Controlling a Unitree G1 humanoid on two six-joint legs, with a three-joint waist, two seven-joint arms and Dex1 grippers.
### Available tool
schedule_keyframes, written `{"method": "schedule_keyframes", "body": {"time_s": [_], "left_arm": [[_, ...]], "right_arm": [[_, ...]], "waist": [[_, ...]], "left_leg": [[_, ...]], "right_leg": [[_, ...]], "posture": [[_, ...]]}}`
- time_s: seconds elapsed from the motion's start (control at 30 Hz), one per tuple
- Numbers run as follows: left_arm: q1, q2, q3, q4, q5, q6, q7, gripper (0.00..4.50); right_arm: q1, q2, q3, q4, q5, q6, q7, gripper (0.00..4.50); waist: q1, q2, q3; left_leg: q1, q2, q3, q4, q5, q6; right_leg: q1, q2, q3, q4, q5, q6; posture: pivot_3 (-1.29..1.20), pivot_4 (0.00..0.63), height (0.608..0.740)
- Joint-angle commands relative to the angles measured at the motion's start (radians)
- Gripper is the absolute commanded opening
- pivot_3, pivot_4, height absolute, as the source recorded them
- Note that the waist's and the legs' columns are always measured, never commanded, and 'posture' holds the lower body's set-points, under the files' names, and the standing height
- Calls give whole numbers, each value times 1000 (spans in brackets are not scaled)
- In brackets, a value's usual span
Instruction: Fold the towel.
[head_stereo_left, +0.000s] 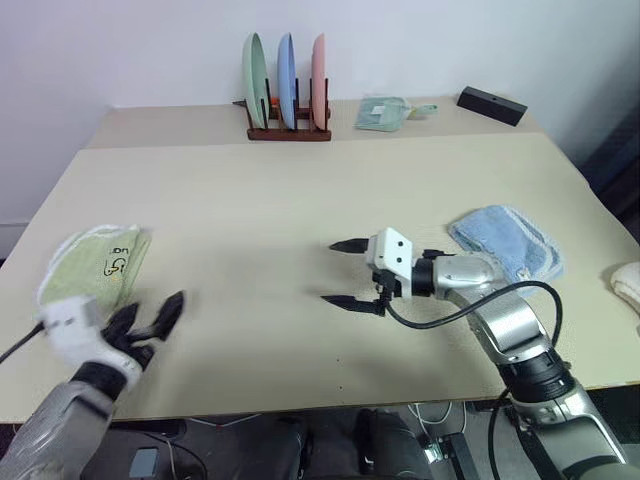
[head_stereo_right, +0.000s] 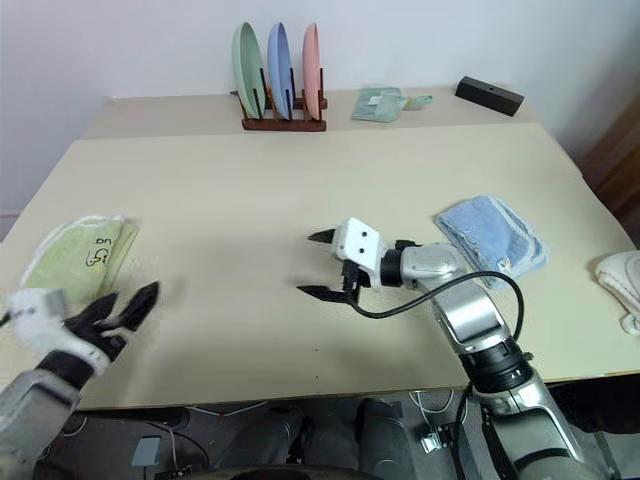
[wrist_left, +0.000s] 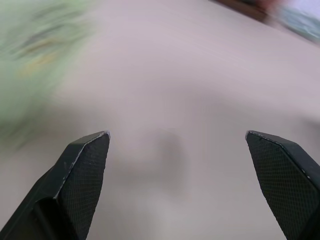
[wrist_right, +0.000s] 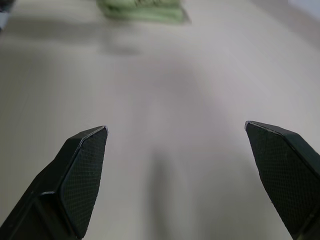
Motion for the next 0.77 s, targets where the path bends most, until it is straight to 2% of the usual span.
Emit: {"method": "schedule_keyframes", "body": {"time_s": [0.03,0.1,0.27,0.4,0.57,0.77], "left_arm": [[-129,83,-217,28,258,-88,-56,4441],[-224,98,-316,98,341,-111,-85,4441],[-355,72,-426,237,442,-182,-166,4441],[-359,67,-433,298,480,-244,-234,4441],[-357,67,-395,339,464,-271,-309,4441],[-355,53,-390,373,489,-294,-346,4441]], "right_arm": [[6,16,-88,22,65,25,-39,4500],[15,16,-127,47,80,30,-62,4500],[83,-7,-215,48,90,19,-117,4500],[136,-30,-264,15,113,24,-129,4500],[220,-108,-325,-40,122,44,-124,4500],[222,-129,-309,-27,111,14,-120,4500]], "waist": [[-6,1,0],[-11,2,0],[-14,2,1],[-15,3,1],[-10,3,1],[-15,3,1]], "left_leg": [[0,0,0,0,0,0],[0,0,0,0,0,0],[-1,1,0,-3,0,0],[-2,1,0,-4,0,0],[-2,1,0,-3,0,0],[-1,2,0,-3,0,0]], "right_leg": [[0,0,0,0,0,0],[-1,0,0,0,1,-1],[-4,1,0,-1,1,-1],[-4,1,0,-3,1,0],[-3,1,0,-3,1,0],[-2,1,0,-2,1,0]], "posture": [[0,150,740],[0,150,740],[0,150,740],[0,150,740],[0,150,740],[0,150,740]]}}
